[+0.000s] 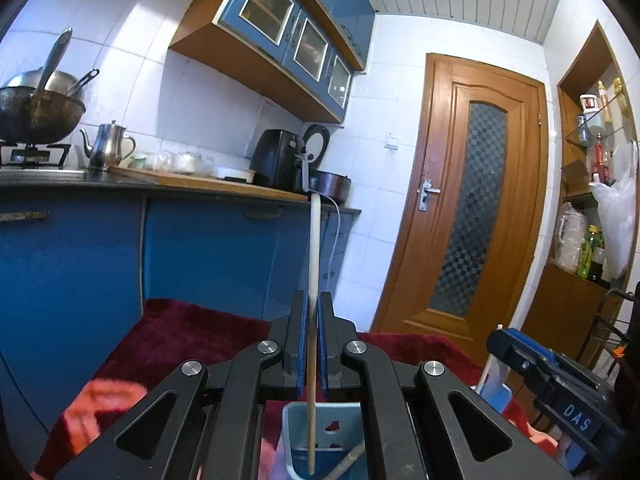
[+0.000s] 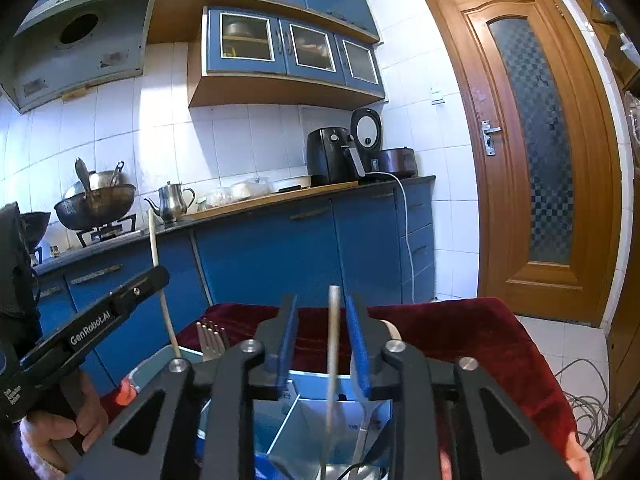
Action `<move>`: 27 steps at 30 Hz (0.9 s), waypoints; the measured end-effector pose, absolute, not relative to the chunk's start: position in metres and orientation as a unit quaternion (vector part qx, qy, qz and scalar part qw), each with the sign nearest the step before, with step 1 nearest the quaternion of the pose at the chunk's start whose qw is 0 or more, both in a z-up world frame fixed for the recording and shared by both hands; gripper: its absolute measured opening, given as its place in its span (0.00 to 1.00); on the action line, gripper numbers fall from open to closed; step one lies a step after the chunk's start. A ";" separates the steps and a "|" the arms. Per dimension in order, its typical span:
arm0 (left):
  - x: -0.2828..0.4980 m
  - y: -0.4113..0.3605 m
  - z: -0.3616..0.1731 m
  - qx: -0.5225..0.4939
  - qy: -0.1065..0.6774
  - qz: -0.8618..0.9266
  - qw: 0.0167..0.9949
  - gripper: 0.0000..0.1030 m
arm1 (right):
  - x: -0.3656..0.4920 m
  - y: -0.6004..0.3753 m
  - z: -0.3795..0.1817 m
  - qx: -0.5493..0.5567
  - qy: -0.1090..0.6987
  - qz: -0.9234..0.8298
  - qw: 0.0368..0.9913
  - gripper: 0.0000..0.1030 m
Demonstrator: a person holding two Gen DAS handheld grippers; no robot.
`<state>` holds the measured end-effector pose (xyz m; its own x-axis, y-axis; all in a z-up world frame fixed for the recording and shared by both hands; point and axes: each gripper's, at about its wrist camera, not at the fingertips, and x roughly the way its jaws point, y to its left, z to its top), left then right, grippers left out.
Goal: Organize utensils
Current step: 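Open the left tool to drop its chopstick into the caddy while the right tool drops its chopstick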
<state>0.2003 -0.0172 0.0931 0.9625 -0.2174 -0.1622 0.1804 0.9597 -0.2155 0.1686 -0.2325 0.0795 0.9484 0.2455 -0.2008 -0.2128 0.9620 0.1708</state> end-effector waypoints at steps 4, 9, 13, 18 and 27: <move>0.193 -0.015 0.095 -0.098 0.096 -0.103 0.985 0.10 | 0.159 -0.236 0.085 0.084 0.103 0.117 0.984 0.35; 0.184 -0.009 0.095 -0.106 0.106 -0.106 0.983 0.12 | 0.146 -0.240 0.090 0.090 0.098 0.113 0.985 0.38; 0.174 -0.004 0.099 -0.109 0.121 -0.113 0.980 0.12 | 0.133 -0.243 0.093 0.098 0.103 0.108 0.984 0.38; 0.157 -0.001 0.104 -0.101 0.139 -0.116 0.978 0.12 | 0.114 -0.248 0.100 0.110 0.113 0.103 0.982 0.38; 0.119 0.005 0.113 -0.087 0.169 -0.124 0.974 0.13 | 0.074 -0.245 0.113 0.117 0.129 0.107 0.979 0.38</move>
<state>0.1194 0.0053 0.1130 0.9125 -0.2701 -0.3073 0.2115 0.9544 -0.2108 0.0739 -0.2452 0.1132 0.9436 0.2398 -0.2281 -0.1795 0.9499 0.2560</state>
